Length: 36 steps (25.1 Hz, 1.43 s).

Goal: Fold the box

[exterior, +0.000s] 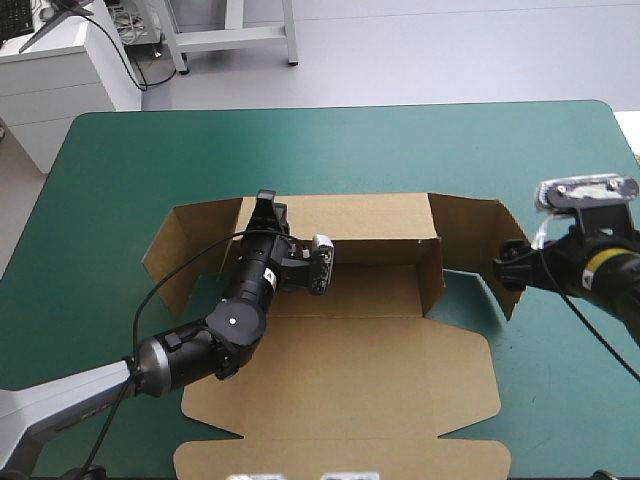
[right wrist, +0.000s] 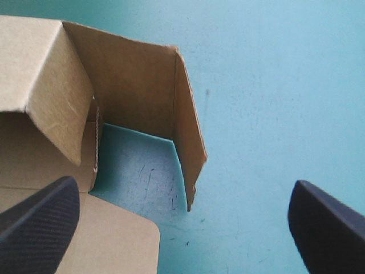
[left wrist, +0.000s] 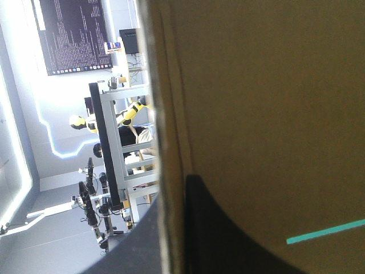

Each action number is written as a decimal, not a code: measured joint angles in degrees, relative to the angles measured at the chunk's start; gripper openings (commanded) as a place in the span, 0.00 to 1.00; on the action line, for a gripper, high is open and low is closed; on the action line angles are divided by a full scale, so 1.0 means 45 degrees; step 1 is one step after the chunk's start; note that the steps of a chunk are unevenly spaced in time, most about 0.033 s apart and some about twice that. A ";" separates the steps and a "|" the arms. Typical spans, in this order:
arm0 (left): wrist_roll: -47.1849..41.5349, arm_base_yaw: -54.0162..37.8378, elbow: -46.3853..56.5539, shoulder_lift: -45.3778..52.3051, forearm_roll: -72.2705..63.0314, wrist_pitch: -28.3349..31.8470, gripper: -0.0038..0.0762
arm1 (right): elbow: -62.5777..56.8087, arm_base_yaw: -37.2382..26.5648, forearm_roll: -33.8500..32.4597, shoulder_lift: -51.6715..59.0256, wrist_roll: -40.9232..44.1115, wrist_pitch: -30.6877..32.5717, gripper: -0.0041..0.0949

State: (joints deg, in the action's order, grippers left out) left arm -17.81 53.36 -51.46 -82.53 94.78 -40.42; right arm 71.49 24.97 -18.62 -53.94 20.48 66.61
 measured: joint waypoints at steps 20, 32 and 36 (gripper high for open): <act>0.0000 0.0010 0.0024 0.0290 -0.0043 -0.0403 0.04 | 0.7154 -0.6805 0.8622 -0.9425 -0.5501 0.1061 0.96; 0.0000 0.0010 0.0043 0.0300 -0.0043 -0.0317 0.04 | 0.7153 -0.6805 0.8557 -1.0904 -0.5783 0.1011 0.96; 0.0000 0.0010 0.0043 0.0300 -0.0043 -0.0317 0.04 | 0.6539 -0.6828 0.8441 -1.0904 -0.6035 0.1001 0.95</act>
State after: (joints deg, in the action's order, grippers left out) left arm -17.81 53.40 -51.27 -81.18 94.59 -41.85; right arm 100.92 -5.76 19.36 -103.01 -6.68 71.11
